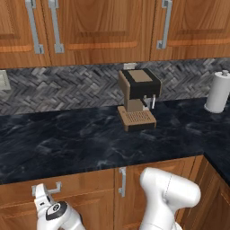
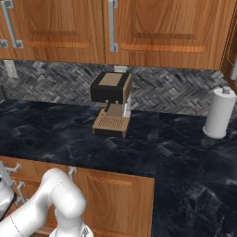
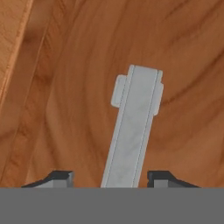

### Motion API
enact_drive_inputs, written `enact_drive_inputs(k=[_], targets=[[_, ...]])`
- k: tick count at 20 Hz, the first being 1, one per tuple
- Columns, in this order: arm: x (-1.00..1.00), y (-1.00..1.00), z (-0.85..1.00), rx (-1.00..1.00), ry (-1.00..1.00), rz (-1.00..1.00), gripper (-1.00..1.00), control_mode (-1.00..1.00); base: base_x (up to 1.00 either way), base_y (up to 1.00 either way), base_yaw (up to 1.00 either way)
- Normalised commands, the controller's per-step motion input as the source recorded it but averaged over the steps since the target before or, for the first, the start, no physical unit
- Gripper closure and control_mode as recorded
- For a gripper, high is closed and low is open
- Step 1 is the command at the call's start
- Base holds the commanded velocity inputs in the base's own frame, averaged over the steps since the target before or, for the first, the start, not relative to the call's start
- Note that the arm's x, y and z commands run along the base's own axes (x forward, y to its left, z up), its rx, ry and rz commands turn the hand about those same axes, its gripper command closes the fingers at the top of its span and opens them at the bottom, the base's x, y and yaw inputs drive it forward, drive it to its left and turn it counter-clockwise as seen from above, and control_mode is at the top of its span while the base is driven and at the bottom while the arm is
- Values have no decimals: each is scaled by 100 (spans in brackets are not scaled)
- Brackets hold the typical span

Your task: Take the pizza cutter from the drawer on the left and place it on the dining counter for cutting.

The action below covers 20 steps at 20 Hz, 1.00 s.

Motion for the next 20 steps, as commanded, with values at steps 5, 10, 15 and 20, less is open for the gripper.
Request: enact_drive_inputs(k=[5,10,15,20], targets=[[0,0,0,0,0,0,100,-100,0,0,0],[-8,0,0,0,0,0,100,-100,0,0,0],[-49,2,0,0,0,0,100,-100,0,0,0],[-81,4,-6,0,0,0,100,-100,0,0,0]])
